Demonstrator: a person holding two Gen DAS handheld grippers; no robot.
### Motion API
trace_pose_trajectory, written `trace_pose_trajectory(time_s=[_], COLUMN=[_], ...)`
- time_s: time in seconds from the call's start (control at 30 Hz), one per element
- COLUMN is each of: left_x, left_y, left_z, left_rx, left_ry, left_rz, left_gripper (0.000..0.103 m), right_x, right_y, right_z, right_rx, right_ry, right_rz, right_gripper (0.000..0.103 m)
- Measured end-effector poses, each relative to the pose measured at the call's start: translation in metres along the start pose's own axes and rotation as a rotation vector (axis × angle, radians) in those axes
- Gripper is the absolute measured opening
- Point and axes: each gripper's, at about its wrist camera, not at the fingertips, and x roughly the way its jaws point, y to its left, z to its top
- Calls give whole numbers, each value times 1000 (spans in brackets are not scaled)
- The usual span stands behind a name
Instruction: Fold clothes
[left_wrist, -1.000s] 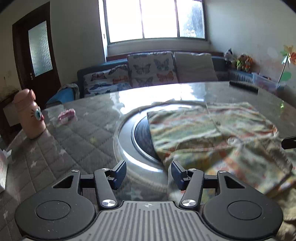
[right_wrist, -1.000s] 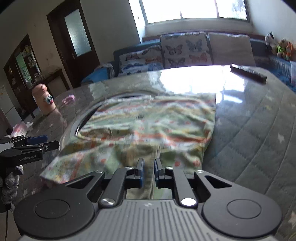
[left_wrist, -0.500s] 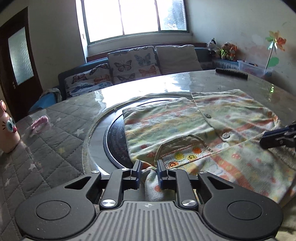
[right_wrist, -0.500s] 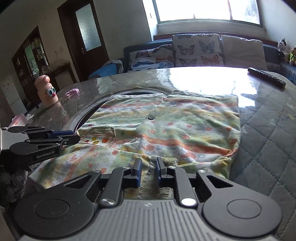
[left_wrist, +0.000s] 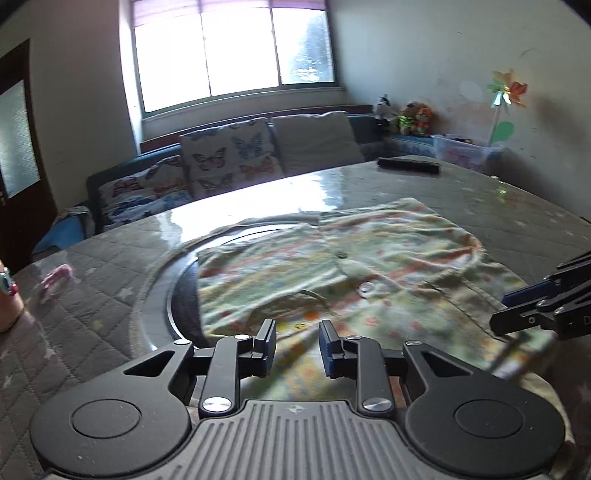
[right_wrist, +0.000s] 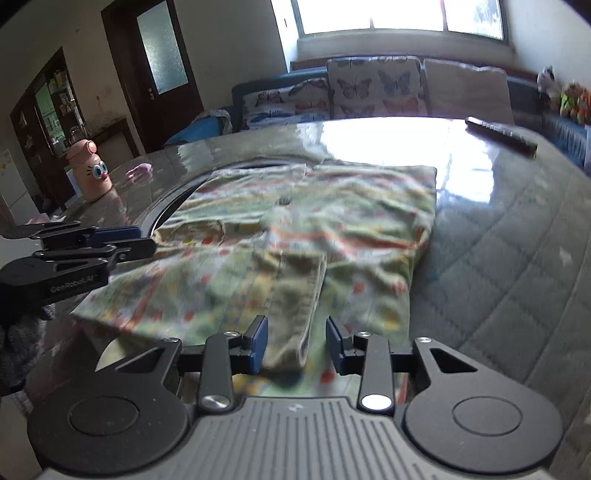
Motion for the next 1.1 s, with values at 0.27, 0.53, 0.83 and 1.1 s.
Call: trace_pose_trajectory(time_s=[0.27,0.53,0.83,1.1], left_x=[-3,1,-4,4], left_y=[-9,-7,-28,-19], left_z=[1,1,-10,17], left_rx=[41,67,171,102], left_ry=[-2,13,6,-45], left_rz=[-43,-78,-171,-137], left_gripper=[28,28,28,30], right_x=[-20,-23,-22,22], right_y=[-3,-5,-4,8], right_z=[6,-4,19,39], right_rx=[64,89,7,-54], right_ry=[-19,15,-65,-71], right_rz=[49,54,8,32], right_gripper=[8,8,12,12])
